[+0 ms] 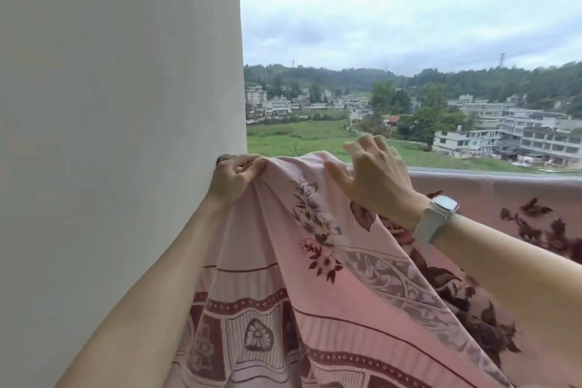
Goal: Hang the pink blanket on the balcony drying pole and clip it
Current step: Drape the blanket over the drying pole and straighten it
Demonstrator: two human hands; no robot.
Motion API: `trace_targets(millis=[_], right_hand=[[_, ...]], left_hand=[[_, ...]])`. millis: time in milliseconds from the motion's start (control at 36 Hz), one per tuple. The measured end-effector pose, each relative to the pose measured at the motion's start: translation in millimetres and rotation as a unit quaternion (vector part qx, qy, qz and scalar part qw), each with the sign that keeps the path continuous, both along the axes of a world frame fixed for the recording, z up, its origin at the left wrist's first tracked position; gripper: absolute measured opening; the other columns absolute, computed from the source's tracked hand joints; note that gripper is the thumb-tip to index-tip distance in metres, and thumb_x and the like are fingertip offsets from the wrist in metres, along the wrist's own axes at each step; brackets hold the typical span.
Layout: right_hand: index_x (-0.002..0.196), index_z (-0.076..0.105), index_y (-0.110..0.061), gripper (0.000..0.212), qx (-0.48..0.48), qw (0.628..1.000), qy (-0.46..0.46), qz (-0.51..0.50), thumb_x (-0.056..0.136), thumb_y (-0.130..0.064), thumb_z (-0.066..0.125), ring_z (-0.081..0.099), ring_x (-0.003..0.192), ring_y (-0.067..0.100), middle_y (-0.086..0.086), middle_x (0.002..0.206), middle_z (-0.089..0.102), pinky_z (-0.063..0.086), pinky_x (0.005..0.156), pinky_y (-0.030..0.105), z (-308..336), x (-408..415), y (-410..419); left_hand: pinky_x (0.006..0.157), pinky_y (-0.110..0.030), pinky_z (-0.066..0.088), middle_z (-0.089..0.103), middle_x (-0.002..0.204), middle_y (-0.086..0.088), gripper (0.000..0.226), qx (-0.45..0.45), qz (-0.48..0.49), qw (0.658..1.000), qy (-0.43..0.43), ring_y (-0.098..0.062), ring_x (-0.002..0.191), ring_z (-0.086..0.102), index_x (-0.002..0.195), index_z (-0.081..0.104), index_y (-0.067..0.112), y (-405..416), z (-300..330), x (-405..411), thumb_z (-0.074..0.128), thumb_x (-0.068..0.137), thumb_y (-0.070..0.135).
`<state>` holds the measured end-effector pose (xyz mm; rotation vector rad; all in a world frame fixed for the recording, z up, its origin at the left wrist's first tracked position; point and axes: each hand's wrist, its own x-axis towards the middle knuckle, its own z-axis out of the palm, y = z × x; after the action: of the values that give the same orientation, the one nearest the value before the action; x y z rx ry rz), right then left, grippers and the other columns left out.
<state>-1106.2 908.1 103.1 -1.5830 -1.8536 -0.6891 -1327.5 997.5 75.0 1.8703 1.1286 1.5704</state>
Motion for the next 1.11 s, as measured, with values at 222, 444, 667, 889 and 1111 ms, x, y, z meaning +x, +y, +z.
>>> trace_targets(millis=[222, 444, 667, 889, 1111], right_hand=[[0.086, 0.057, -0.003, 0.015, -0.064, 0.968, 0.216, 0.107, 0.092, -0.011, 0.047, 0.051, 0.065, 0.015, 0.007, 0.080, 0.058, 0.047, 0.059, 0.027, 30, -48, 42], [0.095, 0.054, -0.008, 0.020, -0.009, 0.943, 0.077, 0.324, 0.095, -0.009, 0.034, 0.058, 0.070, 0.027, 0.008, 0.088, 0.064, 0.050, 0.062, 0.044, 6, -94, 41], [0.101, 0.063, -0.014, 0.034, -0.034, 0.936, -0.140, 0.322, 0.092, -0.029, 0.034, 0.062, 0.079, 0.021, -0.002, 0.106, 0.064, 0.043, 0.050, 0.025, -43, -71, 41], [0.100, 0.064, -0.011, 0.021, 0.148, 0.971, -0.133, 0.133, 0.084, -0.022, 0.057, 0.058, 0.087, 0.024, 0.003, 0.097, 0.065, 0.043, 0.074, 0.036, -20, -30, 33], [0.090, 0.066, -0.010, 0.018, 0.080, 0.990, -0.035, 0.111, 0.088, -0.027, 0.059, 0.057, 0.091, 0.026, 0.004, 0.095, 0.063, 0.042, 0.076, 0.036, -18, -25, 44]], left_hand=[[0.082, -0.025, 0.047, 0.069, 0.095, -0.009, 0.015, 0.058, 0.097, 0.994, 0.007, -0.020, 0.088, 0.062, 0.093, 0.070, 0.005, 4, 8, -2, 0.057, 0.089, 0.011], [0.068, -0.023, 0.044, 0.064, 0.075, -0.002, 0.015, 0.033, 0.122, 0.990, -0.060, -0.015, 0.073, 0.057, 0.079, 0.062, 0.010, -28, -43, -58, 0.052, 0.091, 0.007], [0.082, -0.033, 0.051, 0.067, 0.089, -0.002, 0.014, -0.003, 0.069, 0.998, -0.008, -0.020, 0.086, 0.064, 0.094, 0.064, 0.013, -28, -29, -64, 0.053, 0.092, 0.022], [0.079, -0.026, 0.049, 0.061, 0.102, 0.001, 0.029, 0.105, 0.085, 0.979, 0.156, -0.012, 0.092, 0.058, 0.095, 0.063, 0.018, -22, 9, 4, 0.066, 0.080, 0.043], [0.077, -0.030, 0.045, 0.069, 0.090, -0.009, 0.008, 0.159, 0.189, 0.955, 0.166, -0.025, 0.084, 0.062, 0.085, 0.066, 0.008, -13, 10, 5, 0.064, 0.084, 0.016]])
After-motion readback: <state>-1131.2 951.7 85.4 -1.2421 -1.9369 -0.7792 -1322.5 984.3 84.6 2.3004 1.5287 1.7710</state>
